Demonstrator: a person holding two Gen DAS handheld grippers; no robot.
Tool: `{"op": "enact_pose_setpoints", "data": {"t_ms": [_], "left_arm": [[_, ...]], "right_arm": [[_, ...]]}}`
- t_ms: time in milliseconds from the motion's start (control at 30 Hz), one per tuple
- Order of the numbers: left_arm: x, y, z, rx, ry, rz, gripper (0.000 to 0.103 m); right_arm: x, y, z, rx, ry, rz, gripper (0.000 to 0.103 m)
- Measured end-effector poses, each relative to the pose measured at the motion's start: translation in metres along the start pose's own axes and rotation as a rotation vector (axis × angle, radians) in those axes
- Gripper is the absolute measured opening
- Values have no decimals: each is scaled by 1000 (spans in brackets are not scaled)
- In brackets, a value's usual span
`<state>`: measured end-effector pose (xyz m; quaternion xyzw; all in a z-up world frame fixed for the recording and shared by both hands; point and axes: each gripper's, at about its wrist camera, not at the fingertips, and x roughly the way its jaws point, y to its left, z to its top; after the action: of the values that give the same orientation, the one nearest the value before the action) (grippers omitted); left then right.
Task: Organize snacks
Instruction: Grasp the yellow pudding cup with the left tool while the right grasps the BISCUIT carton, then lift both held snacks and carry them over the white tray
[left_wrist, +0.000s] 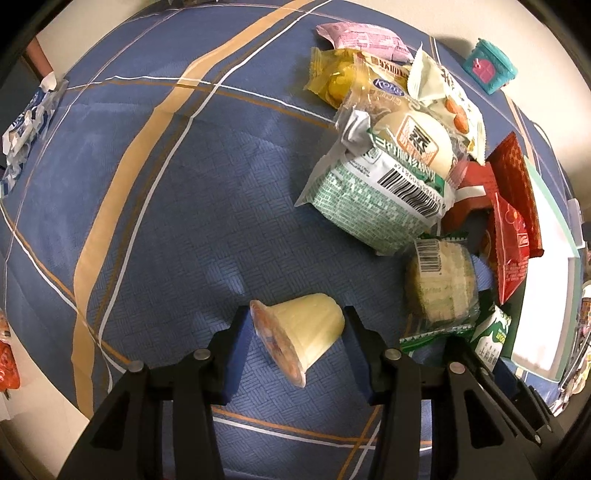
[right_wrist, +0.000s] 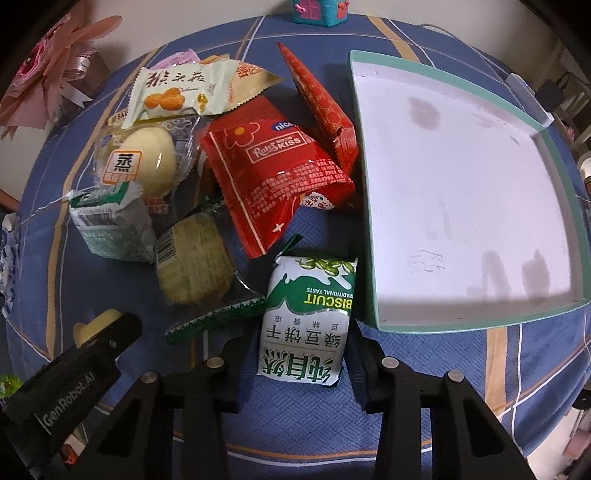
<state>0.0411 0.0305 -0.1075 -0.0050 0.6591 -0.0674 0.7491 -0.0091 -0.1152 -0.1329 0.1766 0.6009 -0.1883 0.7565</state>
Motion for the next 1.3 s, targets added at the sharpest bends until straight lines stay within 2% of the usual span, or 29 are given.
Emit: {"op": "enact_pose_setpoints", "data": {"t_ms": [200,567,767,1000,1300], "left_arm": [[-19,2,1,-5,-48,-21,50],[-64,-5,1,1,-187,-58,49],[-80,-5,-3,8,-246,-66,49],[-79,-34,-1,81,-248,-89,49],[-82,-113,-3,271,-271,-124,49]], "right_arm": [[-8,1,-2,19,-8,49,44],[-51,13,-5,12,-136,146,44],[-86,11,-7,-5,-184,142,44],[-99,-30,3,76,-182,119,44],[-105,-101,27,252,-222,10,44]]}}
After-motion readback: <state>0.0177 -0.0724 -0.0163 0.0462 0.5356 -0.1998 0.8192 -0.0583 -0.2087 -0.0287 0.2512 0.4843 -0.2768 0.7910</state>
